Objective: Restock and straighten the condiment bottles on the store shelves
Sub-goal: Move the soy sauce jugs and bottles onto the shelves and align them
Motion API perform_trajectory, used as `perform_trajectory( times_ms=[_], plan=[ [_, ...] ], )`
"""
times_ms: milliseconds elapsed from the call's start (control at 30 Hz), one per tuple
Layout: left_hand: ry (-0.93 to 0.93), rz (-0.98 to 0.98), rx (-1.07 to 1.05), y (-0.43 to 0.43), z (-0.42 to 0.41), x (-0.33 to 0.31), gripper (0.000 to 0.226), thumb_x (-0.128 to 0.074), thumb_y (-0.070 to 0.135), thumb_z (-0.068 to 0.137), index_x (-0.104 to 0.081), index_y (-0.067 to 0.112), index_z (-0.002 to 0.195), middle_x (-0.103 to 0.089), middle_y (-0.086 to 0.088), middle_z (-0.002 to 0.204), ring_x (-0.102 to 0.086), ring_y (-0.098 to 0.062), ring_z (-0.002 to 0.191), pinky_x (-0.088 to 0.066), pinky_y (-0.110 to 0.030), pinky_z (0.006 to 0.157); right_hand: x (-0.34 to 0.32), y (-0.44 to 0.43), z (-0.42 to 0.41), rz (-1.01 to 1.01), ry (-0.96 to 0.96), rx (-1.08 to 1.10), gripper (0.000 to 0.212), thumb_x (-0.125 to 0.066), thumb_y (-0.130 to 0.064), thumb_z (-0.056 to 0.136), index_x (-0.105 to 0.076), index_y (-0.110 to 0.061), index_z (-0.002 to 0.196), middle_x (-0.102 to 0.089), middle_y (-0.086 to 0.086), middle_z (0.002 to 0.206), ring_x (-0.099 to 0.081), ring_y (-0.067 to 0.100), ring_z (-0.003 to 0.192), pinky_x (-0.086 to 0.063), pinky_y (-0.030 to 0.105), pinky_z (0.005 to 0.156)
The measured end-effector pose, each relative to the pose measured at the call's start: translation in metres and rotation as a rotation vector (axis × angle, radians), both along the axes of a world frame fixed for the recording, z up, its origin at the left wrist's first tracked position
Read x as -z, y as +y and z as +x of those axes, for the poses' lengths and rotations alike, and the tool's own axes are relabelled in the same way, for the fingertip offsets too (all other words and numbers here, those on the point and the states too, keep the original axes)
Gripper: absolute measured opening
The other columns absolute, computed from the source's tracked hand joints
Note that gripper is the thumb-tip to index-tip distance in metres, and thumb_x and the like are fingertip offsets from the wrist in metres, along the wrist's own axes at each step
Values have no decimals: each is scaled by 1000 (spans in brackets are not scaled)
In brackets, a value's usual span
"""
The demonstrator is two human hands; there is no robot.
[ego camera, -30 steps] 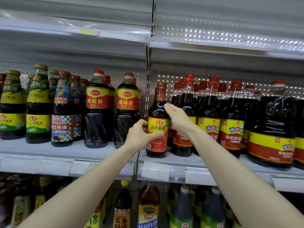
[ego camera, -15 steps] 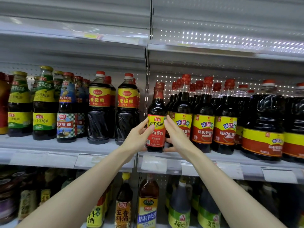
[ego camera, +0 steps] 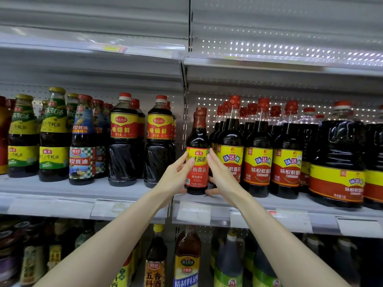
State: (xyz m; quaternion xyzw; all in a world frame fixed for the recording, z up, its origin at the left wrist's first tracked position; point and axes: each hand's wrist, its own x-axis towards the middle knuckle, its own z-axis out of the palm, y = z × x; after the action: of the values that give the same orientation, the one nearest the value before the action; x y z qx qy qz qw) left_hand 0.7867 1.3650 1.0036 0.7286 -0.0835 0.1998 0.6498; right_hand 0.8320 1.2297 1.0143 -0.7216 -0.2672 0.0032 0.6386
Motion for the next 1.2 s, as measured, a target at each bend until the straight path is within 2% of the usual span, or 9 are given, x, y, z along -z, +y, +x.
perform_trajectory(
  times_ms=[67, 167, 300, 433, 600, 733, 1000, 1133, 1200],
  plan=[
    [-6, 5, -4, 0, 4, 0, 54, -46, 42, 98, -28, 38, 148, -58, 18, 110, -57, -8, 108, -51, -37, 89, 0, 1, 3, 6, 7, -5, 55, -34, -50, 101, -13, -43, 151, -28, -3, 156, -38, 25, 136, -42, 54, 105],
    [-7, -9, 0, 1, 9, 1, 55, -45, 40, 98, -27, 34, 150, -59, 19, 108, -59, -2, 100, -52, -27, 75, 0, 1, 7, 19, 29, -25, 55, -34, -51, 100, -13, -44, 151, -28, -3, 155, -37, 27, 137, -40, 58, 104],
    [10, -24, 1, 2, 14, 1, 56, -45, 41, 99, -25, 34, 150, -58, 17, 109, -58, -2, 98, -51, -25, 67, 2, 2, 12, 22, 30, -19, 55, -33, -51, 100, -14, -44, 151, -28, -2, 156, -36, 27, 137, -40, 58, 105],
    [28, -34, 8, 4, 19, 2, 58, -46, 43, 98, -24, 36, 151, -58, 9, 121, -57, -9, 108, -52, -29, 73, 2, 4, 14, 27, 33, -24, 54, -33, -50, 101, -14, -43, 151, -29, -1, 155, -36, 27, 137, -41, 56, 105],
    [31, -21, 26, 5, 25, 3, 59, -46, 47, 97, -23, 40, 150, -58, 13, 120, -56, -7, 109, -49, -37, 86, 2, 4, 19, 32, 40, -31, 55, -34, -50, 101, -13, -43, 151, -27, -1, 156, -35, 28, 138, -41, 56, 104],
    [18, -19, 34, 6, 27, 4, 56, -44, 45, 98, -22, 41, 149, -57, 19, 112, -54, -1, 103, -47, -35, 83, 2, 5, 20, 24, 30, -25, 54, -33, -50, 101, -14, -43, 151, -28, -1, 156, -36, 28, 138, -41, 56, 104],
    [42, -25, 46, 9, 35, 5, 64, -45, 49, 96, -16, 41, 152, -51, 6, 137, -50, -15, 122, -41, -50, 105, 4, 7, 22, 42, 30, -38, 53, -32, -49, 102, -14, -43, 151, -29, -1, 155, -35, 27, 138, -40, 53, 103],
    [17, 22, 47, 10, 39, 8, 64, -44, 49, 96, -17, 37, 153, -48, 7, 142, -49, -8, 122, -43, -21, 87, 6, 7, 22, 26, 7, -34, 53, -30, -51, 101, -14, -44, 151, -30, -2, 155, -36, 25, 138, -41, 50, 103],
    [15, 21, 53, 11, 40, 9, 65, -44, 50, 96, -17, 37, 153, -47, 6, 144, -49, -7, 122, -41, -22, 89, 6, 6, 22, 24, 10, -34, 53, -30, -51, 101, -14, -44, 151, -30, -2, 155, -36, 25, 138, -41, 50, 103]
  ],
)
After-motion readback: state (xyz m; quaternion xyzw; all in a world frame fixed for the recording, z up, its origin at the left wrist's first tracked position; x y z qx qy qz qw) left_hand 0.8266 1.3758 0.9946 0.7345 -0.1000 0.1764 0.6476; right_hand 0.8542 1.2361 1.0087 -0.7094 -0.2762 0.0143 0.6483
